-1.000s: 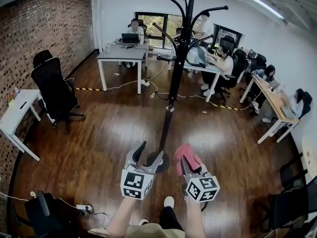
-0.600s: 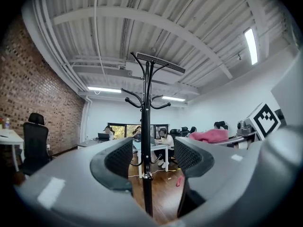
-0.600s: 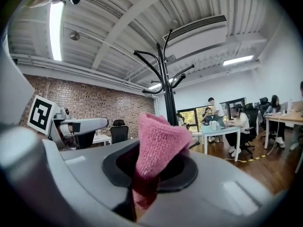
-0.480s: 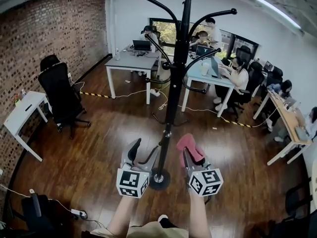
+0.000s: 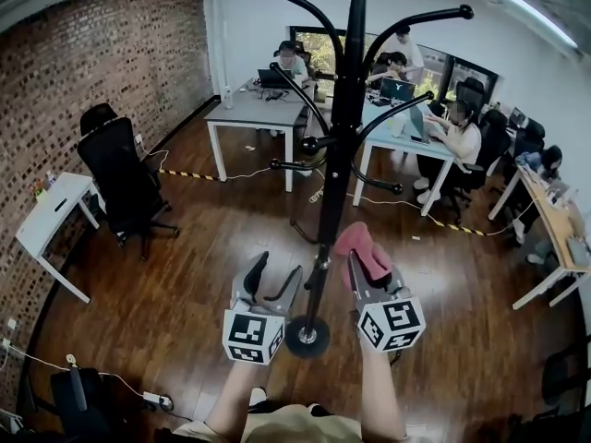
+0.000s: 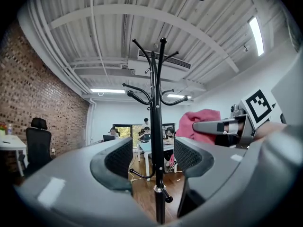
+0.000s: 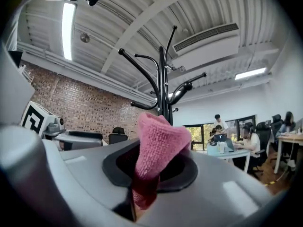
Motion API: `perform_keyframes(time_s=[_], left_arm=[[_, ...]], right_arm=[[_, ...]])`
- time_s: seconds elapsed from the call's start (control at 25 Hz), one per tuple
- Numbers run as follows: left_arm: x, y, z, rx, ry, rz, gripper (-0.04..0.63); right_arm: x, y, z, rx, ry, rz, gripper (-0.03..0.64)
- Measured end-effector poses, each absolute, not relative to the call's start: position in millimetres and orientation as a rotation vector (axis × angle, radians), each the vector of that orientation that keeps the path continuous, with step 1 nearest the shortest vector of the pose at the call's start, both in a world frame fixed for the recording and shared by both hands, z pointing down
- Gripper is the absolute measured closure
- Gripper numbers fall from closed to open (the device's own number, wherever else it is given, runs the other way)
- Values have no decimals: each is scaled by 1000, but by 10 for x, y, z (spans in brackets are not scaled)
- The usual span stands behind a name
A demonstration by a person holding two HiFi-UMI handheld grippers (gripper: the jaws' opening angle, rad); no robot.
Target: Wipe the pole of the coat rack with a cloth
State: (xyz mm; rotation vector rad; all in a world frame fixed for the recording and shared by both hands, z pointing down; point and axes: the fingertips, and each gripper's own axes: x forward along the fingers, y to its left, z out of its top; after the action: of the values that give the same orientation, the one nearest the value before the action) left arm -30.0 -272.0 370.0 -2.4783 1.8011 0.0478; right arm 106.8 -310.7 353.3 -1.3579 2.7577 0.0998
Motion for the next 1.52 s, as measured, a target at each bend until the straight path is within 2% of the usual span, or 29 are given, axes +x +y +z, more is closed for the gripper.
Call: perform_keyframes(time_s=[0.32,0.52,0.8,1.24,1.52], left_arm=[[-438,-3081,3534,-2528,1683,48,328],[-569,-3200,3484,-2529,1636,41,331],[-670,-3317,3552,-2529,1641,17,334],[-898,-3548,3782,-2548,1688,-23,334],[-907,-3561,3815,-2547,1707,-41,336]], right_arm=[[511,-3485,2649,-1673,2561,1043,554],[278,-3835,2656,-1830,2475,1350,554],[508,-4039,3065,-1838,2591,1258,561],[433,-4174,4605,-1552,3331,1001,571],[435,-4165,5277,-1440,3617,907,571]])
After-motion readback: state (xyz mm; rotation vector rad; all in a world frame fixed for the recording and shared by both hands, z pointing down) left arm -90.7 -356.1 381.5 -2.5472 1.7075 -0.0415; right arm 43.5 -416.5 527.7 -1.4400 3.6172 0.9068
